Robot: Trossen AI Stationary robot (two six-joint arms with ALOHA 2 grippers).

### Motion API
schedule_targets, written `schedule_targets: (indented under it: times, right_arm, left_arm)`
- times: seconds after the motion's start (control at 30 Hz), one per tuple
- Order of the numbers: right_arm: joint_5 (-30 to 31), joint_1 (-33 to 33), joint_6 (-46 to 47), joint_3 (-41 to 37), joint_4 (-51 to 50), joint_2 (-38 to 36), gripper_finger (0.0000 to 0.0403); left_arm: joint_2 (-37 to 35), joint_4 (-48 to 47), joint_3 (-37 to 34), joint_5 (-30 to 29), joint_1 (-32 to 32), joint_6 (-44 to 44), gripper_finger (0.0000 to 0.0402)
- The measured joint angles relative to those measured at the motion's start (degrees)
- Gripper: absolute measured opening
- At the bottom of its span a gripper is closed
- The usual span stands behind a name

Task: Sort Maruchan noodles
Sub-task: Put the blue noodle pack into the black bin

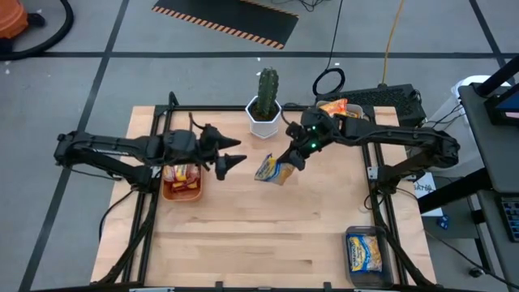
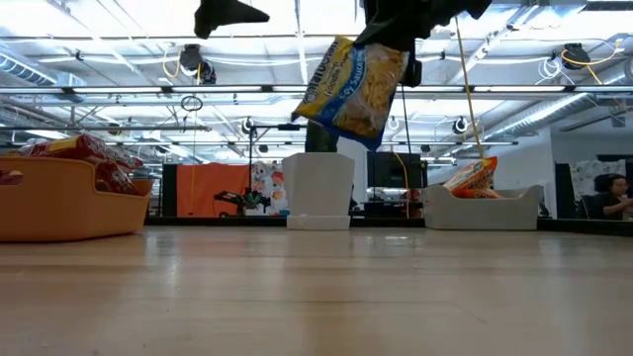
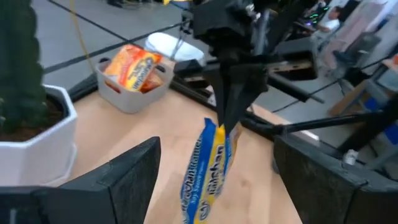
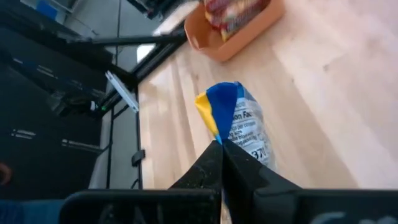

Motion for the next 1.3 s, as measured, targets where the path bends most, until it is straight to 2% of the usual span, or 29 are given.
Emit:
schedule_targets:
  times: [0.17, 0.53, 0.67, 1.03, 1.3]
  right_arm:
    - [-0.1, -1.8, -1.4, 0.0, 1.0, -2.2, 0.0]
    - [0.0, -5.4, -3.9, 0.0, 0.0, -9.2, 0.0]
    - [0.0, -6.5, -3.8, 0.0, 0.0, -11.1, 0.0]
    - [-0.1, -10.6, -3.9, 0.0, 0.7, -14.9, 0.0]
    - [-1.7, -13.4, -4.8, 0.0, 0.5, -16.4, 0.0]
  left_arm:
    - [1.4, 0.6, 2.2, -0.2, 1.3, 0.0, 0.0317]
    - [4.4, 5.1, 2.4, -0.2, 1.6, -0.6, 0.0317]
    - [5.7, 10.1, 2.4, -0.2, 1.4, -0.4, 0.0317]
    - [14.1, 23.7, 2.4, -0.4, 1.4, 6.9, 0.0317]
    - [17.8, 27.1, 2.4, -1.3, 3.0, 3.0, 0.0317]
